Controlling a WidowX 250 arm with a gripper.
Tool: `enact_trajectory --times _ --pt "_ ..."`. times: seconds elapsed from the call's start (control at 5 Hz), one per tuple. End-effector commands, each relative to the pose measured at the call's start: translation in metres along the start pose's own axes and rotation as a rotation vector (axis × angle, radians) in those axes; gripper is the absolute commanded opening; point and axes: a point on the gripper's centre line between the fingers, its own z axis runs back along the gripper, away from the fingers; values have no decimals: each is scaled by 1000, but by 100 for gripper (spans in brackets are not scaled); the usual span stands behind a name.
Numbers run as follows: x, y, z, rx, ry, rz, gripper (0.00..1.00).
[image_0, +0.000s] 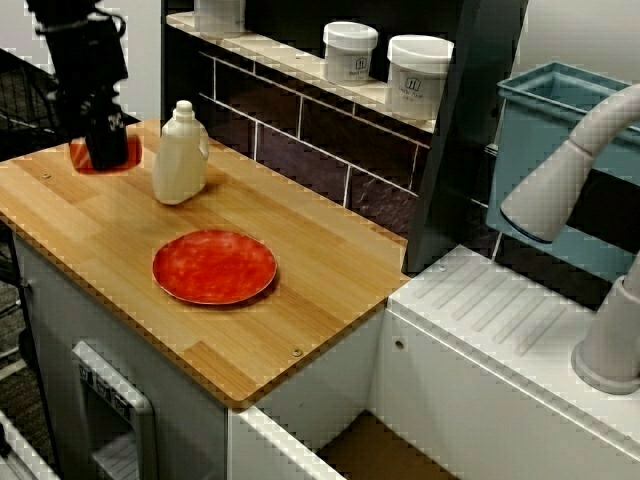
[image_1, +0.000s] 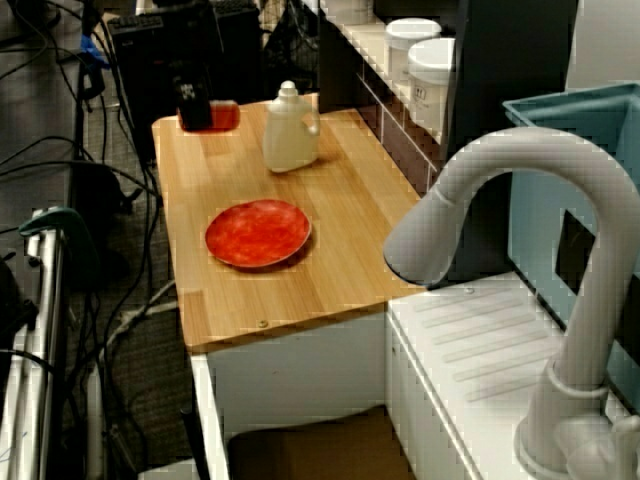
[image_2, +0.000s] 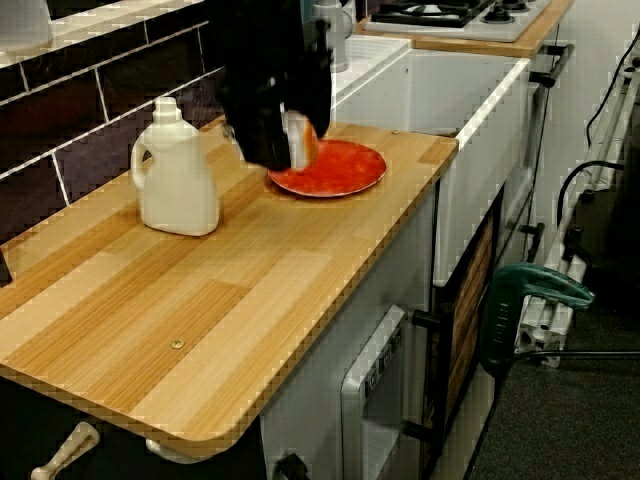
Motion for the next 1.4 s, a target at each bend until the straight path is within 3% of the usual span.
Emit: enact_trajectory --times 0.0,0.2,0.6,1.2 --pt "-2 -18 12 -52 35 -160 0" --pt "-4 -27 5 -106 79 -224 0" --pt "-1 -50 -13 -134 115 -351 0" --pt "5 -81 -31 -174 173 -436 0"
